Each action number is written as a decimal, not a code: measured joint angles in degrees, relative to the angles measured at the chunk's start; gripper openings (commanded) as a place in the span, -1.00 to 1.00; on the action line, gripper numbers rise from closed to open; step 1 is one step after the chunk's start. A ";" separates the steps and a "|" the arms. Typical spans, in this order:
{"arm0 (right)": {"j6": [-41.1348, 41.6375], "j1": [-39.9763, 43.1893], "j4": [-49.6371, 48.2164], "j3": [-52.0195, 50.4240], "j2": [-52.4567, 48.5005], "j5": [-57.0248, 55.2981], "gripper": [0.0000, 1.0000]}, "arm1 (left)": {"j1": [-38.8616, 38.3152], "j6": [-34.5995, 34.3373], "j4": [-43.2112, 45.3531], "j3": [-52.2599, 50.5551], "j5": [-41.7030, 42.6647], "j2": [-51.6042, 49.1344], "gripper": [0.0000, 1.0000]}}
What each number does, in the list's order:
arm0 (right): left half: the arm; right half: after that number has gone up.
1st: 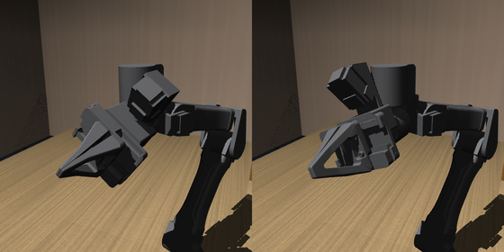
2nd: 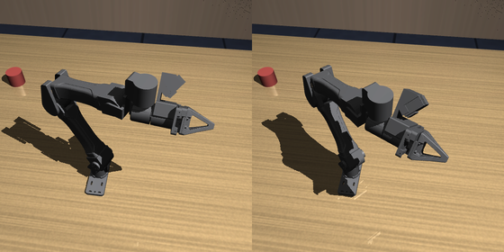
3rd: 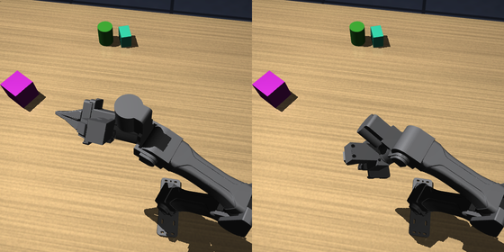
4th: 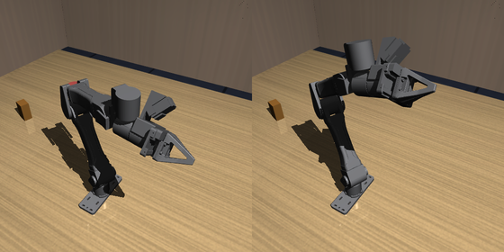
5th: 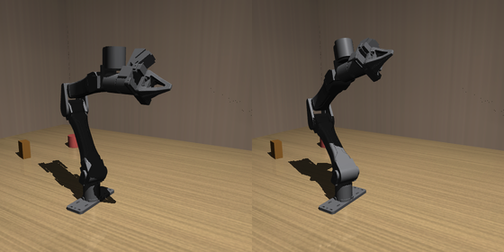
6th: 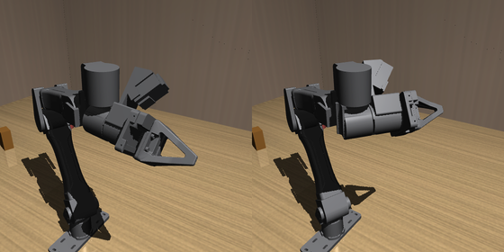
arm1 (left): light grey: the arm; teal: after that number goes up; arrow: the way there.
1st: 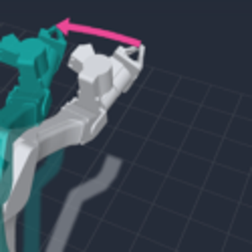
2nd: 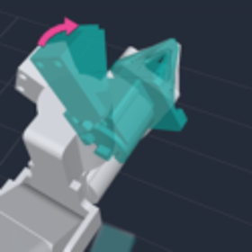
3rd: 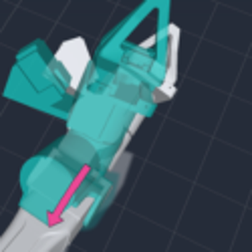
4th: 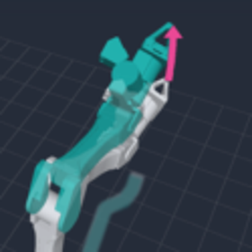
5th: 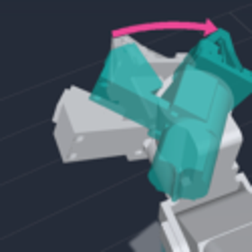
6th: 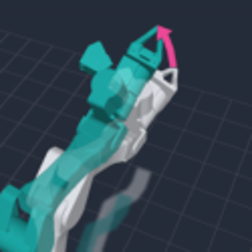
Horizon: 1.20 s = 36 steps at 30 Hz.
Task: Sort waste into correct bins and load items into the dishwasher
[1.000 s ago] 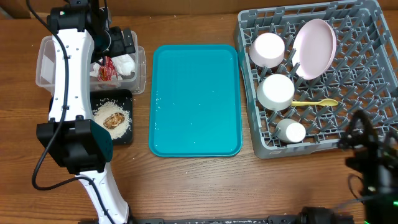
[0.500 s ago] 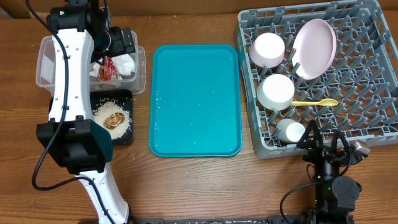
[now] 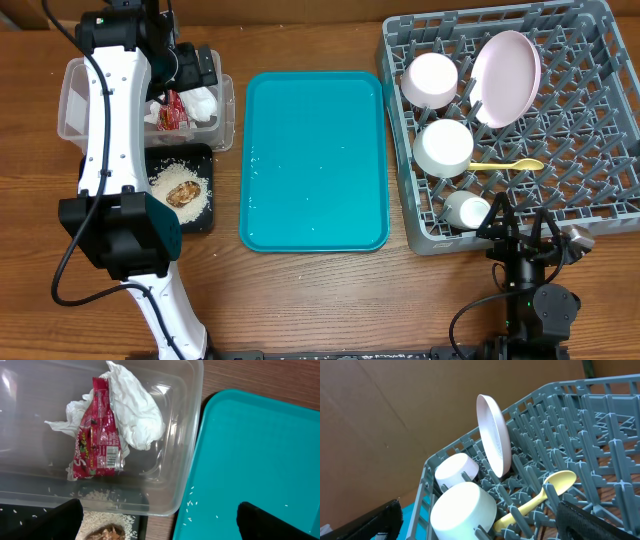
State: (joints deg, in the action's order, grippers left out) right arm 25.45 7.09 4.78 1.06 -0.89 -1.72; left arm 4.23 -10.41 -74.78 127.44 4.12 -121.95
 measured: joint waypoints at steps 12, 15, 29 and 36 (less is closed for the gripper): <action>0.00 0.00 0.02 0.00 0.00 0.02 1.00 | 0.00 -0.02 0.00 0.00 0.00 0.00 1.00; 0.00 0.00 0.02 0.00 0.00 0.02 1.00 | -0.02 -0.02 0.00 0.00 0.00 0.02 1.00; 0.02 0.00 0.02 0.00 0.15 0.02 1.00 | -16.22 0.00 0.20 -24.30 0.17 31.93 0.99; 0.00 0.00 -0.02 0.00 0.15 0.02 1.00 | -20.44 -0.17 -1.51 -37.92 -2.62 48.65 1.00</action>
State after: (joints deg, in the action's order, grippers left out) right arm 25.45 7.09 4.75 1.06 -0.73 -1.69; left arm -16.21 -10.59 -76.29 89.52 1.50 -73.30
